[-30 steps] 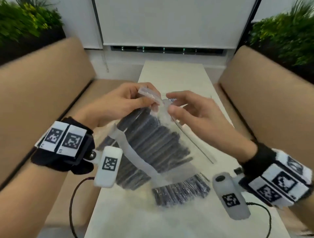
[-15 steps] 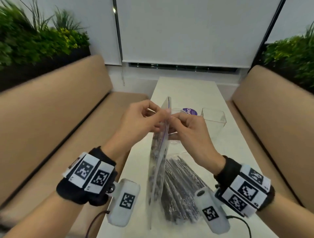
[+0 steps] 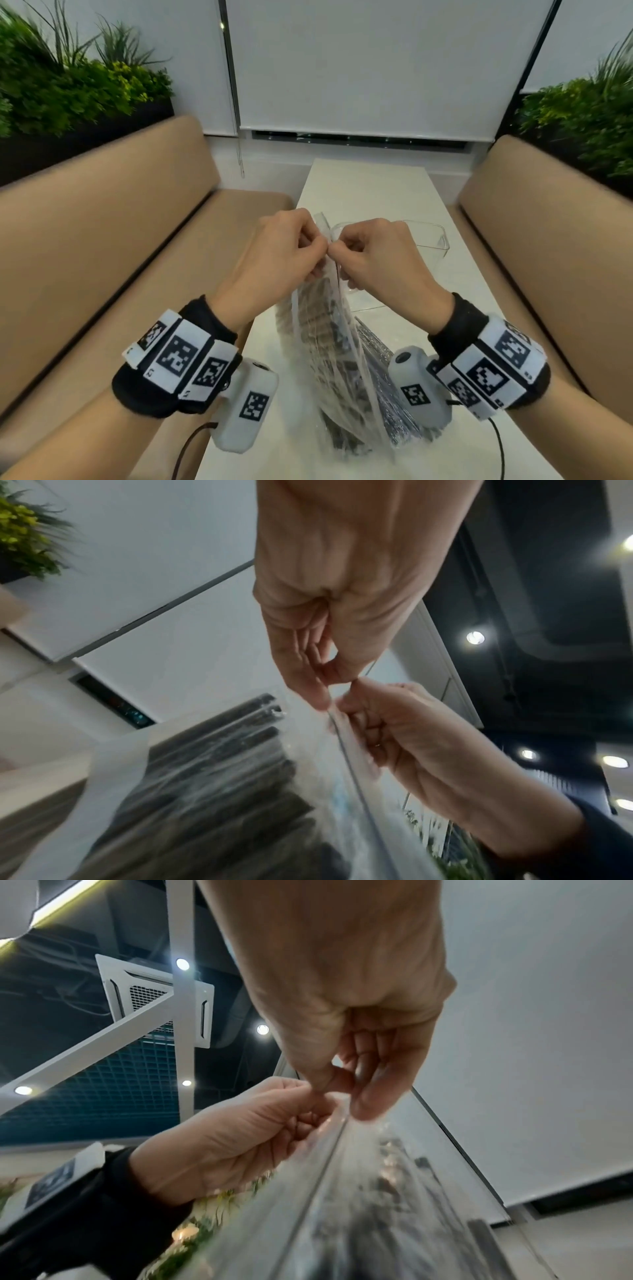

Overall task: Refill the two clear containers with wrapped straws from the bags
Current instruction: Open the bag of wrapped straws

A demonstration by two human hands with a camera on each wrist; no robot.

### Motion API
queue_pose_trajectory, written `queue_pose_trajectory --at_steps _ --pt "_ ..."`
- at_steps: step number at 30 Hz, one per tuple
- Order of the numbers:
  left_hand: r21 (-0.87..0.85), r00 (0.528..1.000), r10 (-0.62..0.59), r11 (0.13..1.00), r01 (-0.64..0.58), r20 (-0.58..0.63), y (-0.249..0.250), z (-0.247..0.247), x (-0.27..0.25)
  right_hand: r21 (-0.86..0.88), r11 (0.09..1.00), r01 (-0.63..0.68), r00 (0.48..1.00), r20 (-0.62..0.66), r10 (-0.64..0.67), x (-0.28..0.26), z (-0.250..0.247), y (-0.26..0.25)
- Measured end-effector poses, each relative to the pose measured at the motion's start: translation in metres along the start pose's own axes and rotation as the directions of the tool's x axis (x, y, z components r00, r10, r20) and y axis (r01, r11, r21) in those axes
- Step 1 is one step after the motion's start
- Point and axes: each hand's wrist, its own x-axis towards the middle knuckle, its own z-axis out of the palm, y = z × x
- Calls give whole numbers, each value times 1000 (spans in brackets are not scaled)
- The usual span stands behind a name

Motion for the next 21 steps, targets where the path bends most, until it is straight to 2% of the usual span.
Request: queue_pose_trajectory --at_steps 4,7,9,12,14,18,21 --pt "275 979 171 952 -136 -107 -11 -5 -5 -58 998 -38 996 -77 33 2 -9 10" --pt "356 959 271 907 -225 -86 -13 -7 -10 -41 998 -49 998 -44 48 0 -13 9" --pt "329 970 245 916 -230 -3 -7 0 -13 -25 999 -37 999 -25 36 -2 -9 5" --pt "360 985 41 928 -100 168 -4 13 -8 -4 998 -67 995 -73 67 -1 -3 4" --pt "342 986 -17 939 -42 167 -3 20 -5 -28 995 -100 992 -83 97 1 5 8" --pt "314 992 61 945 -95 115 -1 27 -2 -72 980 -185 981 42 188 -1 20 19" --pt "403 986 156 900 -164 52 -17 14 -4 -179 965 -194 977 56 207 -4 3 39"
